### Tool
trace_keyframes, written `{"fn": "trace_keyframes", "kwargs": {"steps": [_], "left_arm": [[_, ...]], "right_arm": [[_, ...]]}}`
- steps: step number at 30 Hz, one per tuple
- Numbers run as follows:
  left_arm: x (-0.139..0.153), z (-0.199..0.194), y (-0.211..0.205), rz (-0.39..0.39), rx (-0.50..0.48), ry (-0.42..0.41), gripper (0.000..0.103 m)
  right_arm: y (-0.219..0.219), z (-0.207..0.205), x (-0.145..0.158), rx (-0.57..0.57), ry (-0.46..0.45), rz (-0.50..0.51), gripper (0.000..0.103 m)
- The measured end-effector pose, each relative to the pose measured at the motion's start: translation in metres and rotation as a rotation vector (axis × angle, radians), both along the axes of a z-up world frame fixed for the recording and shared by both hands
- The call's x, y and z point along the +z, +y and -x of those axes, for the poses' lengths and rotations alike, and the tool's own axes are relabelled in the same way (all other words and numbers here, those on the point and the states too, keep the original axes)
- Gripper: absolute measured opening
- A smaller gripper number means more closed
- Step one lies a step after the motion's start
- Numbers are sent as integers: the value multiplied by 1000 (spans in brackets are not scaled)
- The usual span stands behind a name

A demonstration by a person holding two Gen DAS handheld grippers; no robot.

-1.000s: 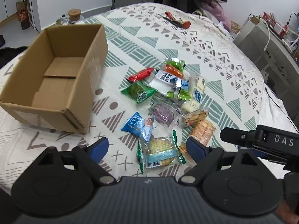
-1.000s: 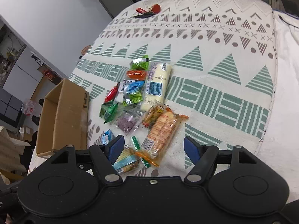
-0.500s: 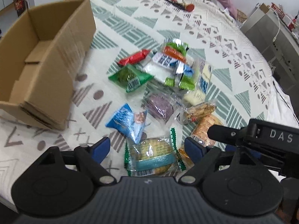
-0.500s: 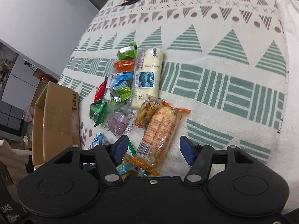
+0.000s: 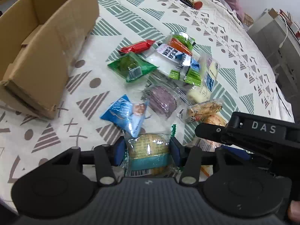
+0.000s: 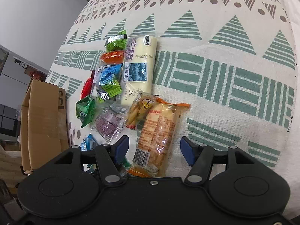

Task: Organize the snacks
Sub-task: 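Grasp the green cracker pack with left gripper while right gripper grasps the orange bread roll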

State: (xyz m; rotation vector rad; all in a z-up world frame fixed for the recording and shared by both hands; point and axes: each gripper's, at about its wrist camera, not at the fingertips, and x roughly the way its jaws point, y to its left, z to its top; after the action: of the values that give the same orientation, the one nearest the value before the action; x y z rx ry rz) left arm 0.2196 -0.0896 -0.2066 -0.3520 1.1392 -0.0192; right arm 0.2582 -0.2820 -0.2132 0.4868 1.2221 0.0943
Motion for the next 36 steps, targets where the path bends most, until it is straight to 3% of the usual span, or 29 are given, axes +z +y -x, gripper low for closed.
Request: {"fn": "trace_keyframes", "kwargs": {"steps": [2, 5, 7, 19, 27, 36], "left_arm": [[3, 3, 2, -3, 6, -6, 49], [10, 5, 4, -7, 15, -20, 49], [16, 8, 6, -11, 21, -33, 49], [58, 24, 22, -49, 38, -122, 49], [88, 36, 37, -84, 48, -194, 49], [118, 44, 67, -100, 87, -252, 49]], "right_arm": [[1, 1, -1, -1, 3, 6, 60], [5, 1, -5, 18, 17, 16, 38], [6, 3, -4, 24, 11, 11, 36], [9, 21, 35, 67, -143, -67, 34], [33, 28, 62, 159, -271, -113, 34], [54, 30, 75, 186, -343, -147, 34]]}}
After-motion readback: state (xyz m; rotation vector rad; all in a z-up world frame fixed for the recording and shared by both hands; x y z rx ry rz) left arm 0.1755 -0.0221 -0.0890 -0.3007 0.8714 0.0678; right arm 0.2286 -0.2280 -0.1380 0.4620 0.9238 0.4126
